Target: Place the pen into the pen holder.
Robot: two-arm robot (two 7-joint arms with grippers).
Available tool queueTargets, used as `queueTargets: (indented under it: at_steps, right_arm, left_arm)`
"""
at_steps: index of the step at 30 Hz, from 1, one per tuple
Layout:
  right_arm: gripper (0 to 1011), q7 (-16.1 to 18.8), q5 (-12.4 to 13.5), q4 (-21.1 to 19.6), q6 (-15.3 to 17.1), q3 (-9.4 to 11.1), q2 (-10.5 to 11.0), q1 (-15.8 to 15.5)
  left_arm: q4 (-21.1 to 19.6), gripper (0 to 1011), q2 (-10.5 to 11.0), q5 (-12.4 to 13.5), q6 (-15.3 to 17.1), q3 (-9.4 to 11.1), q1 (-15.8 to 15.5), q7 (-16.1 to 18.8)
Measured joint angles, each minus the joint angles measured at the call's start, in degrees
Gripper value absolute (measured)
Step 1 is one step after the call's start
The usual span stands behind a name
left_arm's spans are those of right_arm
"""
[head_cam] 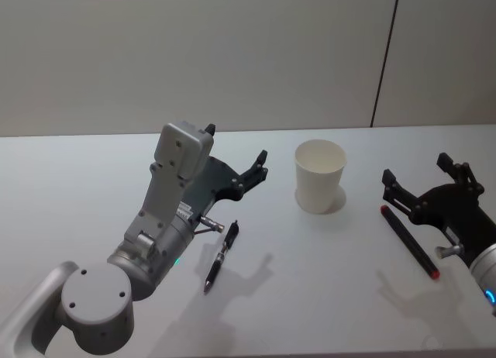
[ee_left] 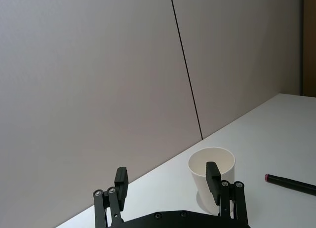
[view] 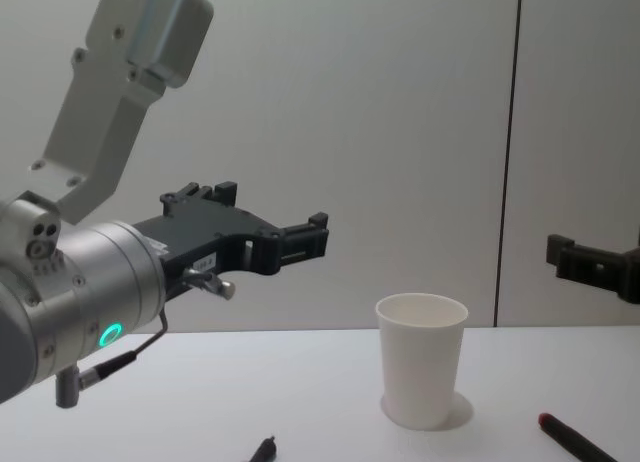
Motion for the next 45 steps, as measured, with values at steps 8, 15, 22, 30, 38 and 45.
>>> queueTargets:
  at_steps: [8, 15, 22, 30, 38, 45]
  right_arm:
    - [1002, -0.41, -0.55, 0.0, 0.32, -0.19, -0.41, 0.19]
    - [1002, -2.09, -2.49, -0.1, 3.31, -0.8, -1.85, 1.38]
    - [1002, -2.92, -4.71, 0.17, 7.5, -1.0, -3.07, 3.48]
    - [1002, -2.4, -7.57, 1.44, 13.54, -0.69, -3.83, 6.81]
    - [1002, -0.72, -9.39, 3.41, 19.18, -0.01, -4.11, 9.98]
    - [1002, 1.24, -10.48, 5.82, 24.63, 0.58, -4.34, 12.88]
  left_arm:
    - [0.0, 1003, 0.0, 0.0, 0.0, 0.0, 0.0, 0.0]
    - [0.0, 1003, 0.0, 0.0, 0.0, 0.0, 0.0, 0.0]
    - [0.0, 1003, 0.0, 0.0, 0.0, 0.0, 0.0, 0.0]
    - [0.0, 1003, 0.0, 0.0, 0.0, 0.0, 0.0, 0.0]
    - [0.0, 1003, 0.0, 0.0, 0.0, 0.0, 0.0, 0.0]
    - [0.0, 1003, 0.0, 0.0, 0.0, 0.0, 0.0, 0.0]
